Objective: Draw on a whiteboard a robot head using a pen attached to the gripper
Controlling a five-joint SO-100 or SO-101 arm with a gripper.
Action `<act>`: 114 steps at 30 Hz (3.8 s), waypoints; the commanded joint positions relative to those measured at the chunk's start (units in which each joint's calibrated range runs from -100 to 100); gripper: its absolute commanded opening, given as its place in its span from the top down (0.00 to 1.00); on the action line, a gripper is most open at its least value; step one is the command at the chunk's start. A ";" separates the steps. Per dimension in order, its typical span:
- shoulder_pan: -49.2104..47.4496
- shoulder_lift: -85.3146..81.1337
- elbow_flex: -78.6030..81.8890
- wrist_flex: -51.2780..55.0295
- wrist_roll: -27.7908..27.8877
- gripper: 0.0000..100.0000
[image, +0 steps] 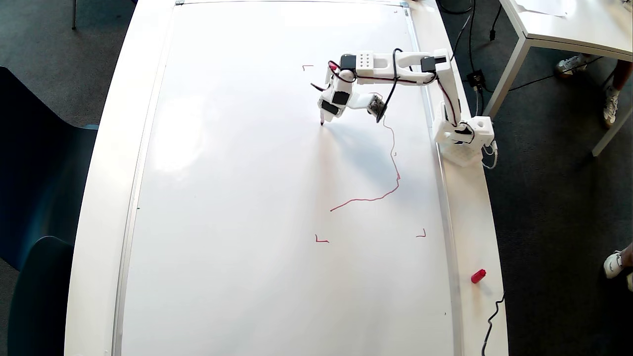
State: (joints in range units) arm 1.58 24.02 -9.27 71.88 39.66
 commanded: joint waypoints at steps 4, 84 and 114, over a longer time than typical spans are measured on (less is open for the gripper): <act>-9.43 0.01 -0.03 0.84 -4.96 0.99; -28.07 -6.95 2.87 11.18 -12.90 0.99; -27.77 0.76 -1.85 2.84 -12.42 0.99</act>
State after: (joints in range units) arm -26.85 24.52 -11.01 74.16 26.82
